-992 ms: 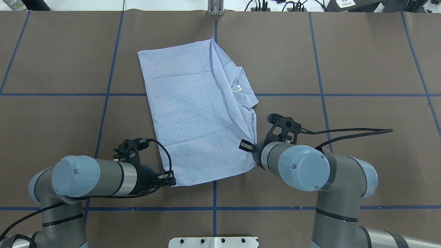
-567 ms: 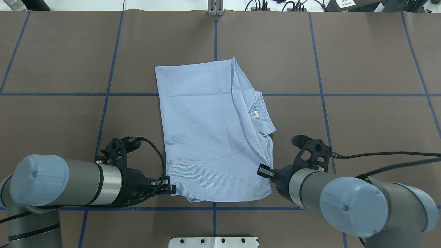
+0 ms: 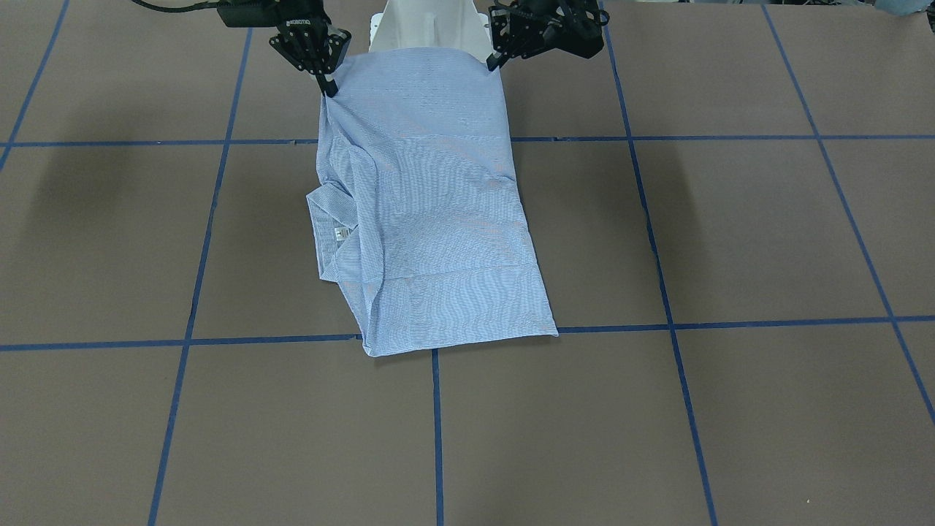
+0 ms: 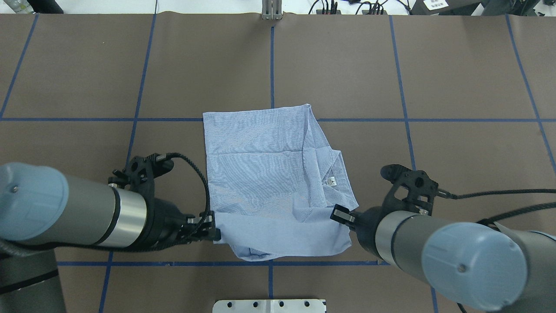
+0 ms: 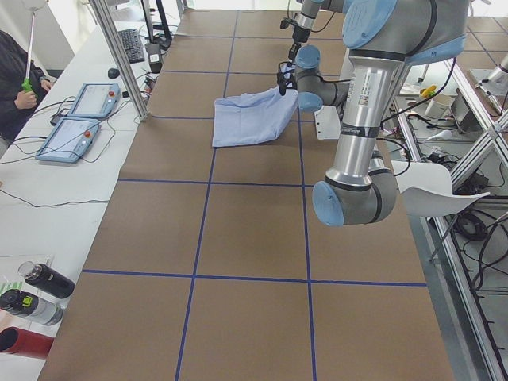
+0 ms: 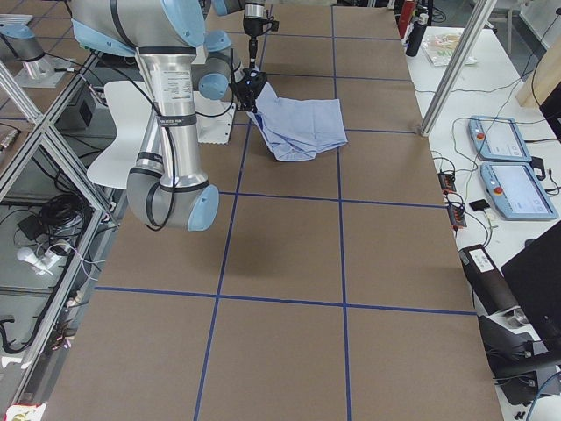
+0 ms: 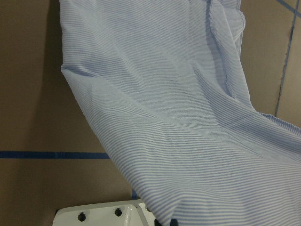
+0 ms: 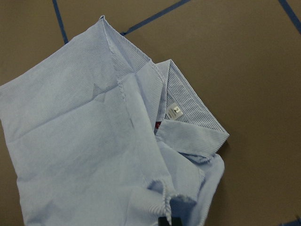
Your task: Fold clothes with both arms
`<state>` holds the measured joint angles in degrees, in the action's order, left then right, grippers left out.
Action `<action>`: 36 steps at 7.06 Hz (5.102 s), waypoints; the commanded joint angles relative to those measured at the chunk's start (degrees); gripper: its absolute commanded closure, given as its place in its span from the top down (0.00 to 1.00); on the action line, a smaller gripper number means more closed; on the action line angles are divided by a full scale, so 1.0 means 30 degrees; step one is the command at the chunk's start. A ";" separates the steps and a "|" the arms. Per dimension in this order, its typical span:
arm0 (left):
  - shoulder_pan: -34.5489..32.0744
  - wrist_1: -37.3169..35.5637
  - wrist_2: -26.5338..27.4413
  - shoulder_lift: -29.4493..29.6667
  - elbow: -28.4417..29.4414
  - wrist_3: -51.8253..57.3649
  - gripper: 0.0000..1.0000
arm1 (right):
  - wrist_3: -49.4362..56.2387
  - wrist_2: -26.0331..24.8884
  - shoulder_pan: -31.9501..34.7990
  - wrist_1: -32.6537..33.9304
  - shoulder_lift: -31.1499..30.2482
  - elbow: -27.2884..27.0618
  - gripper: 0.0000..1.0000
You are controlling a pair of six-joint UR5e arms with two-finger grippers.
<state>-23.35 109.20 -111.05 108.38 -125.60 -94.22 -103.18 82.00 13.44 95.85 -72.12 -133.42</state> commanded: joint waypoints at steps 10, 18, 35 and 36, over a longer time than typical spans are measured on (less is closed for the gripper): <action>-0.5339 0.3023 0.2243 0.6179 1.5549 0.7673 0.00 | 0.6237 0.1639 0.6359 -0.6371 0.9128 1.8660 0.00; -0.9588 0.3005 -0.3675 0.4451 1.4034 1.4708 1.00 | 0.6892 0.7655 0.6840 -0.2217 1.1853 1.7581 1.00; -1.2245 -0.2634 -0.3734 0.0213 0.7863 2.2645 1.00 | 2.2182 1.1388 1.3760 -0.0184 0.6654 1.4468 1.00; -1.3907 -0.2968 -0.3763 -0.1219 0.7563 2.6069 1.00 | 2.4904 1.1947 1.4990 0.1490 0.4724 1.2037 1.00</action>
<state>-60.17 103.45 -122.31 109.28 -100.60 -27.63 -38.00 115.35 54.00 93.48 -50.98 -87.85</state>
